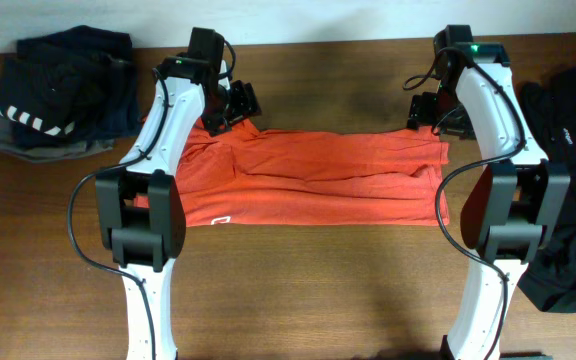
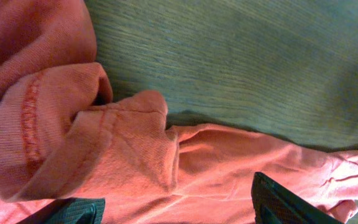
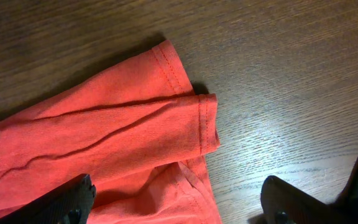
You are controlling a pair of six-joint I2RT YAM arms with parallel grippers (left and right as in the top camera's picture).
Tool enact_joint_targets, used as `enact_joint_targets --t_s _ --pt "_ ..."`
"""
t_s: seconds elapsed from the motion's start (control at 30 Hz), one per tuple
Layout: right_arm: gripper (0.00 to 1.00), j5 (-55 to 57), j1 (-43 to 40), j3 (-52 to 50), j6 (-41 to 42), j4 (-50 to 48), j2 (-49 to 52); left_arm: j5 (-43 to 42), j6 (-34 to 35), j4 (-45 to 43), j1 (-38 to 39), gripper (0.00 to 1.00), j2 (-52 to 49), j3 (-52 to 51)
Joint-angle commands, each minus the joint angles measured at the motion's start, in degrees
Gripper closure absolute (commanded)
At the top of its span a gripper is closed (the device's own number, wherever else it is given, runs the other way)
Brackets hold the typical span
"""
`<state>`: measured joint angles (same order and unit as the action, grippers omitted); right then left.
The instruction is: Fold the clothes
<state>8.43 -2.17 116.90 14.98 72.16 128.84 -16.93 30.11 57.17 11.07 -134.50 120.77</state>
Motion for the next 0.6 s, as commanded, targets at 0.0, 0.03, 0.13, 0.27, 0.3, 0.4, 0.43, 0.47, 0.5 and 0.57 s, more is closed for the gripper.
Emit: enact_joint_targets --t_s 0.0,0.03,0.13,0.27,0.3,0.4,0.43,0.47,0.5,0.57 --pt "0.10 -0.31 -0.15 0.42 0.26 0.02 -1.79 2.95 0.72 -0.63 -0.46 0.27 0.09 1.05" --pt "0.10 -0.31 -0.15 0.42 0.26 0.02 -1.79 3.02 0.72 -0.81 -0.46 0.27 0.09 1.05" --pt "0.10 -0.31 -0.15 0.42 0.26 0.02 -1.79 3.23 0.74 -1.01 -0.46 0.28 0.09 1.05" --pt "0.10 -0.31 -0.15 0.42 0.26 0.04 -1.79 4.13 1.79 -1.03 -0.46 0.32 0.04 1.05" --pt "0.10 -0.31 -0.15 0.42 0.26 0.04 -1.79 5.09 2.62 -1.01 -0.46 0.33 0.02 1.05" --pt "0.10 -0.31 -0.15 0.42 0.26 0.04 -1.79 7.39 3.76 -1.18 -0.46 0.40 0.02 1.05" --pt "0.10 -0.31 -0.15 0.42 0.26 0.07 -1.79 7.85 3.76 -1.22 -0.46 0.46 0.02 1.03" --pt "0.10 -0.31 -0.15 0.42 0.26 0.04 -1.79 8.09 3.76 -1.22 -0.46 0.54 0.02 1.05" --pt "0.10 -0.31 -0.15 0.42 0.26 0.04 -1.79 8.44 3.78 -1.22 -0.46 0.64 0.02 1.05" --pt "0.10 -0.31 -0.15 0.42 0.26 0.04 -1.79 9.14 3.82 -1.20 -0.46 0.74 0.02 1.05"
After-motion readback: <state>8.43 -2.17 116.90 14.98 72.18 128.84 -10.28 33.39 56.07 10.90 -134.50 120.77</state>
